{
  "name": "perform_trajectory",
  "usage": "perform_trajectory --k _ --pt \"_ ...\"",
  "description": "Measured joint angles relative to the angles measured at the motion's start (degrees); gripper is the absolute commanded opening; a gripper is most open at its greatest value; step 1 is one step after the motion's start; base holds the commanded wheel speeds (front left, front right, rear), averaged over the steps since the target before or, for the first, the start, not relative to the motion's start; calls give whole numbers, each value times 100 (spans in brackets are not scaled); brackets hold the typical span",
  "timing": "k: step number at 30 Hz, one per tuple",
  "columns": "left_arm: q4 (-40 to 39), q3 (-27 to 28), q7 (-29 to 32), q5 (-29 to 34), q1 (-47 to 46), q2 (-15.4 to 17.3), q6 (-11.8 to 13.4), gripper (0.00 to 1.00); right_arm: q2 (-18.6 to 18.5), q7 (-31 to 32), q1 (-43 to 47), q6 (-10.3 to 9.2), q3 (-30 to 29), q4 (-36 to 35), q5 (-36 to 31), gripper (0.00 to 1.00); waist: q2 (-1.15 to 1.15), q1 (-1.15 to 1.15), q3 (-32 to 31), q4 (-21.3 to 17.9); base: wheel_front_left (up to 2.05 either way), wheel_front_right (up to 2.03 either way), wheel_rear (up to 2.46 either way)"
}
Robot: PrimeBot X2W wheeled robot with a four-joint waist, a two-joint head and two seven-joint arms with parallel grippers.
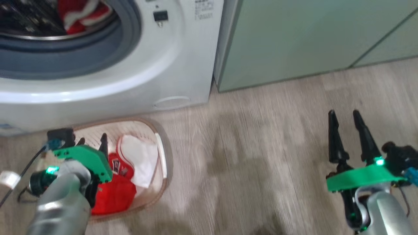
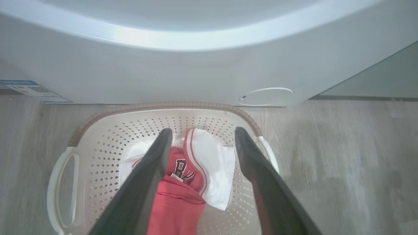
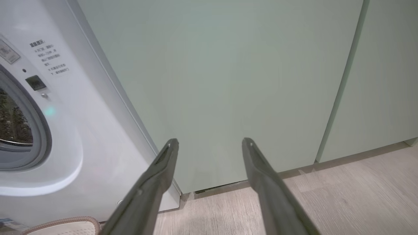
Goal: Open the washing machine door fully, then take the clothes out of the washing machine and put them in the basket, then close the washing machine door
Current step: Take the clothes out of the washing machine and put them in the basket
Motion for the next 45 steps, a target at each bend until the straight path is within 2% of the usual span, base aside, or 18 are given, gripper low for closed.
perform_trajectory --k 7,12,15,21,26,33,45 --pt "-430 124 -288 -112 382 60 -145 100 -2 0 347 0 -13 38 1 100 0 0 -740 91 0 0 0" --pt "-1612 509 -304 188 953 260 -129 100 -3 0 821 0 -158 34 1 100 0 0 -1350 171 0 0 0" --pt "-2465 871 -308 532 1775 248 -83 100 2 0 1227 0 -323 -32 1 100 0 0 -1795 256 0 0 0" --pt "-3505 1444 -308 947 2436 226 -88 100 24 0 1380 0 -412 -200 -73 100 0 0 -2192 440 0 0 0" --pt "-4064 1792 -309 1209 2839 172 -93 100 34 0 1489 0 -456 -307 -162 100 0 0 -2371 526 0 0 0" --pt "-4332 2018 -309 1394 3215 127 -147 100 57 0 1593 0 -561 -365 -271 100 0 0 -2480 544 0 0 0" --pt "-4054 2241 -309 1507 3209 127 -148 100 86 0 1608 0 -587 -378 -352 100 0 0 -2459 546 0 0 0"
